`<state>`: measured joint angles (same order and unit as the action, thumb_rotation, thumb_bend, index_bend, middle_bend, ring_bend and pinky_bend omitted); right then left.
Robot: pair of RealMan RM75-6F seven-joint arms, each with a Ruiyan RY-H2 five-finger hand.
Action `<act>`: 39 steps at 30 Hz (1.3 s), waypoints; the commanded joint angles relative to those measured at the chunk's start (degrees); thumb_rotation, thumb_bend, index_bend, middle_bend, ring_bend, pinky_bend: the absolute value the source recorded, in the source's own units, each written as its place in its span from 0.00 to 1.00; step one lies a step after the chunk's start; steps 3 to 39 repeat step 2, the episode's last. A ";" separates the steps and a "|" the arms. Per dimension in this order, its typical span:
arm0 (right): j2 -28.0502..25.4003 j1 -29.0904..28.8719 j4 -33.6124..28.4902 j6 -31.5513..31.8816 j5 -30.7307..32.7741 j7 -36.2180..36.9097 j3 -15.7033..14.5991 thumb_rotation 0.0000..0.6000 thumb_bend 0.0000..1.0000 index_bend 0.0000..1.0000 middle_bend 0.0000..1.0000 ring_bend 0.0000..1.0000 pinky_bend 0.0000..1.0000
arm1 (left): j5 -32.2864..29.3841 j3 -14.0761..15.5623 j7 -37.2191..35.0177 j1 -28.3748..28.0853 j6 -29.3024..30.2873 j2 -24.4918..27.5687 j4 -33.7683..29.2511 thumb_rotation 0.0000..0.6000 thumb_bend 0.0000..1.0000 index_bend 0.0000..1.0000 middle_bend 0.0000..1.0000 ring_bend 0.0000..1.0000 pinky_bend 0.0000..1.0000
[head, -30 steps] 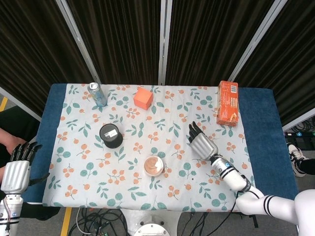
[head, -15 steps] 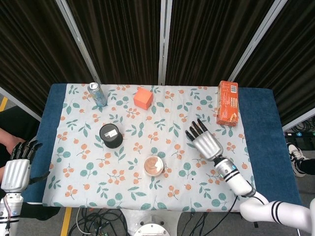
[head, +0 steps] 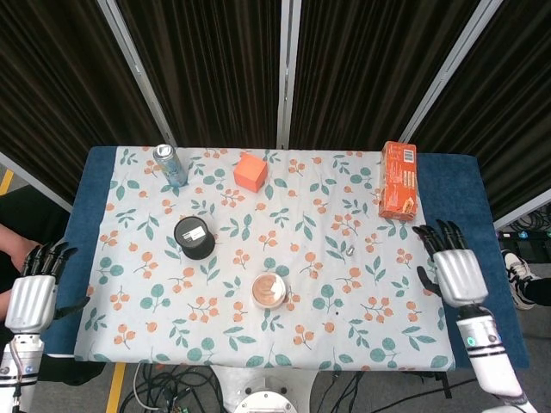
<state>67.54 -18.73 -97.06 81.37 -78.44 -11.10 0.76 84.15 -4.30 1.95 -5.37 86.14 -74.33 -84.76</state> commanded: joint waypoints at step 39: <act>-1.49 5.43 0.19 5.47 -2.99 3.98 -2.08 1.00 0.31 0.12 0.13 0.00 0.00 | 0.11 0.06 0.45 -0.08 0.01 0.10 -0.46 1.00 0.00 0.17 0.11 0.04 0.00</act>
